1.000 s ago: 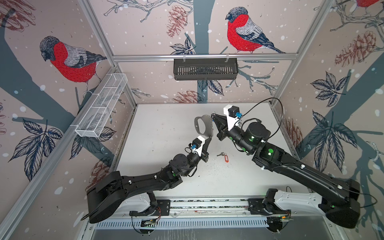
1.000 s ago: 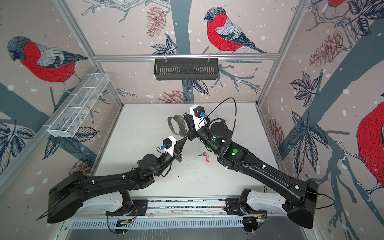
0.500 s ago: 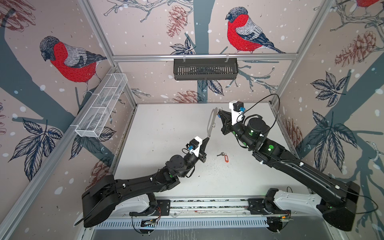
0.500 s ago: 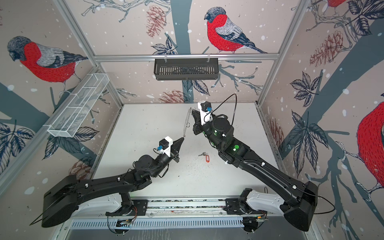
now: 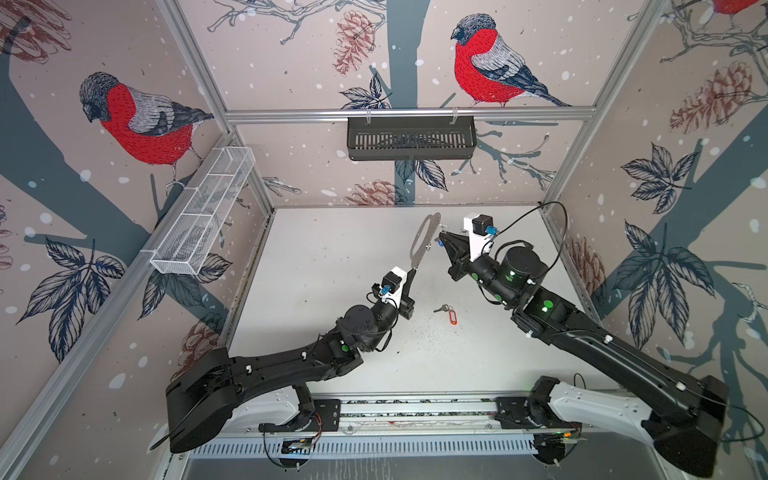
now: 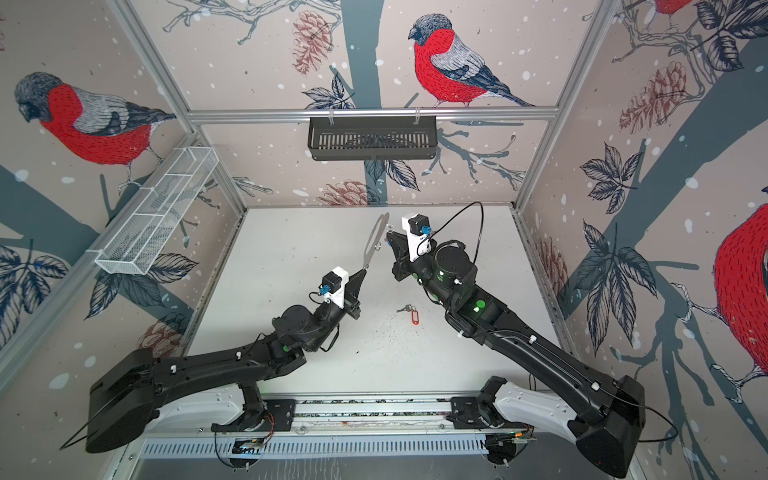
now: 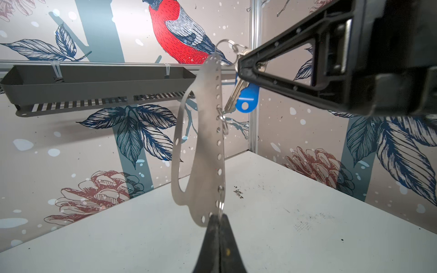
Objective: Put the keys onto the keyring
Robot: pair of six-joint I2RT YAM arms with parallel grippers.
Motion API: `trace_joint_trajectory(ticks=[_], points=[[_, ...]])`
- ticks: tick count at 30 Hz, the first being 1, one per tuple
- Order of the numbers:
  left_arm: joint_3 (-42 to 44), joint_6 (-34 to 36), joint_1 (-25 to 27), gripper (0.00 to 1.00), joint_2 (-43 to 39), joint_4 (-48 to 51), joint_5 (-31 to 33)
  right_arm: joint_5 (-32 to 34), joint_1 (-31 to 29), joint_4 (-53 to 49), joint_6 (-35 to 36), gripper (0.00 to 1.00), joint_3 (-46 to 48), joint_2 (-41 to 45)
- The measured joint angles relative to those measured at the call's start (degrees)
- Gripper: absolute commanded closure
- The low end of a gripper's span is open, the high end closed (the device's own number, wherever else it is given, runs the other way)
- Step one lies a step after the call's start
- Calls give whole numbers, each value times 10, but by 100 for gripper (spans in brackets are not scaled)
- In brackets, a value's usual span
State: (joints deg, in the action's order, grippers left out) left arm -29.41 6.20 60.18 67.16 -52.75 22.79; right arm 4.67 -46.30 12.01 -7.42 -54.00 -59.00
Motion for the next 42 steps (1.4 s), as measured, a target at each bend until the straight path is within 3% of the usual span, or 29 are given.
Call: trace_joint_trajectory(ticks=[15,23,36,39,42], points=[[-54,-24,-28,100,32,60,32,-1,2,17,3,100,44,61],[-88,-32,-72,100,15,105,-12,-4,1,17,2,100,81,90],[-115,-14,-93,100,-15,160,-65,-81,-7,14,29,100,113,111],[-113,-13,-96,100,-26,162,-77,-104,-9,12,32,95,114,113],[-108,-13,-106,100,-36,162,-82,-122,-10,9,36,83,118,118]])
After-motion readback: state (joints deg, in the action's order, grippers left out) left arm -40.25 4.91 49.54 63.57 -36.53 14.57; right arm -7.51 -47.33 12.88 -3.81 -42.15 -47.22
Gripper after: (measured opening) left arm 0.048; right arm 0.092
